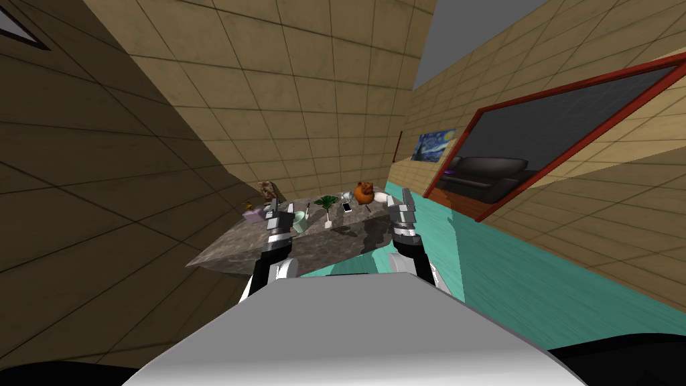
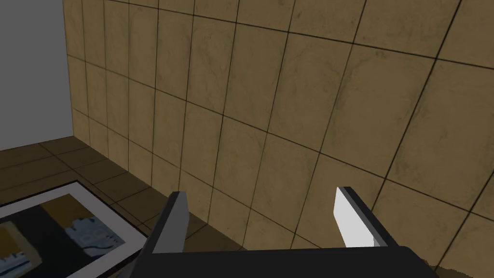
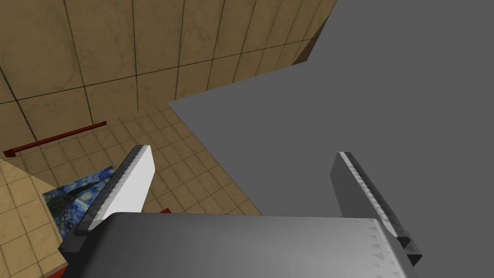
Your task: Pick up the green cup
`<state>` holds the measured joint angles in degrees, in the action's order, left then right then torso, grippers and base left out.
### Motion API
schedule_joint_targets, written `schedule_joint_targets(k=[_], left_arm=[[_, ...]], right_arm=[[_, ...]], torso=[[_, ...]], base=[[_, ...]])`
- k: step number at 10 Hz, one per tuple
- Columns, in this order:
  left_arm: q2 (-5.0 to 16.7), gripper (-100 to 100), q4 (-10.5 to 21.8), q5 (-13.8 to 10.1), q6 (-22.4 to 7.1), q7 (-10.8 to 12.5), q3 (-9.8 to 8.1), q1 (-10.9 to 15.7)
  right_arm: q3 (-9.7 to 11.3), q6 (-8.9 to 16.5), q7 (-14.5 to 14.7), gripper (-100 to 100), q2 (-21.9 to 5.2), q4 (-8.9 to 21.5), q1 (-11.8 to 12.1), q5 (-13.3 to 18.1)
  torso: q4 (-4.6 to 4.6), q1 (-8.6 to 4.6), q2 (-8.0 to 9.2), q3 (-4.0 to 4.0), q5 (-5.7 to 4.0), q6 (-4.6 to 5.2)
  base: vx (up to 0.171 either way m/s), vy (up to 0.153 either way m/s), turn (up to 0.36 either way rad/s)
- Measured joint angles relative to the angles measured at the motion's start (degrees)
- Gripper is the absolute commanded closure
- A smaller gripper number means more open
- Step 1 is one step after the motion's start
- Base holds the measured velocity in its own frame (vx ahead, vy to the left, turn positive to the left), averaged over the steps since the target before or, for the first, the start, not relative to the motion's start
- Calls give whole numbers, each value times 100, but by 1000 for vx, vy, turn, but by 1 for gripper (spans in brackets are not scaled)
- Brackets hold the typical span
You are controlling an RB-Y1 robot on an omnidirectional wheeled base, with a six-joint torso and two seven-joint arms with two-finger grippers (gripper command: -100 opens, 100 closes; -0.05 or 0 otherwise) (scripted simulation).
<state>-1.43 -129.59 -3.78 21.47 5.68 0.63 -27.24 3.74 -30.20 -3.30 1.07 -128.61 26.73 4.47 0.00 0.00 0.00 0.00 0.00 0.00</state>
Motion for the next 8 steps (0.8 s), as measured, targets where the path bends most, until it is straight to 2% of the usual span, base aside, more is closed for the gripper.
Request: schedule_joint_targets(k=[2, 4, 8], left_arm=[[273, -100, -16, -16, -165, 60, -31, 45], [579, -100, -54, -41, -458, 180, -84, 111], [884, -100, -144, -64, -1034, 386, -151, 221]], right_arm=[[0, 0, 0, 0, 0, 0, 0, 0], [0, 0, 0, 0, 0, 0, 0, 0], [0, 0, 0, 0, 0, 0, 0, 0]], torso=[[0, 8, 1, 0, 2, 0], [1, 13, 3, 2, 3, 0], [1, 12, 6, 3, 3, 0]], base=[[-4, 20, 15], [-9, 25, 14], [-17, 28, 21]])
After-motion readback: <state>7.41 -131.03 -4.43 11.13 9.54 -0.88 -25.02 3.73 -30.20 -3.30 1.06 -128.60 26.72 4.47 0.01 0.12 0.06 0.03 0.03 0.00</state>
